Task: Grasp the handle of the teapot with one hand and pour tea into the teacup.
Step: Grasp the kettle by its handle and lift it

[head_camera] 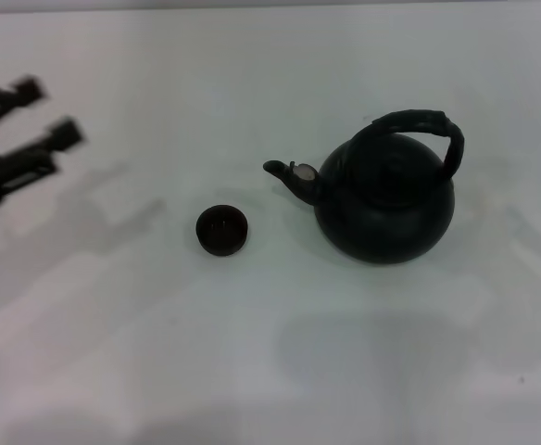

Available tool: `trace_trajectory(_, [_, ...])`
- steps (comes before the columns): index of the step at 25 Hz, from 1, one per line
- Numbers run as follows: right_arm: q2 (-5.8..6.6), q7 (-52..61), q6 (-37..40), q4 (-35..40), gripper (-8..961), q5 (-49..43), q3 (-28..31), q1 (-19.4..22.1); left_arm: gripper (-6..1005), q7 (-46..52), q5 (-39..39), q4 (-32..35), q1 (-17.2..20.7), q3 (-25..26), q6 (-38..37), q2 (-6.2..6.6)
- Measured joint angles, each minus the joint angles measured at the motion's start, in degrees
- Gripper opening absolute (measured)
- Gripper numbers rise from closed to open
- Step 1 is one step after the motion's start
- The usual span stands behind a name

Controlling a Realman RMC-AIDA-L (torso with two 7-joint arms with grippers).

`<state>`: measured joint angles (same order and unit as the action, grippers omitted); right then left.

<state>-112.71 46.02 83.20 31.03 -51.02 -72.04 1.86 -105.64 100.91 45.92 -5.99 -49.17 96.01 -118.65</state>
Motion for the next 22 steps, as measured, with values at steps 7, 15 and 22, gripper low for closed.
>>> trace_trajectory(7, [-2.83, 6.11, -13.90, 18.96, 855, -8.74, -7.64, 4.17, 872, -20.19, 4.23, -16.92, 0.02, 11.74, 2.07, -0.15])
trace_trajectory(15, [-2.98, 5.49, -20.10, 15.50, 855, -8.34, -10.04, -2.05, 873, -22.23, 5.54, -20.66, 0.97, 12.80, 2.09, -0.04])
trace_trajectory(22, [-2.84, 5.46, -22.51, 12.16, 831, -8.40, -10.26, -5.20, 873, -22.39, 5.67, -21.41, 1.32, 12.88, 1.94, -0.09])
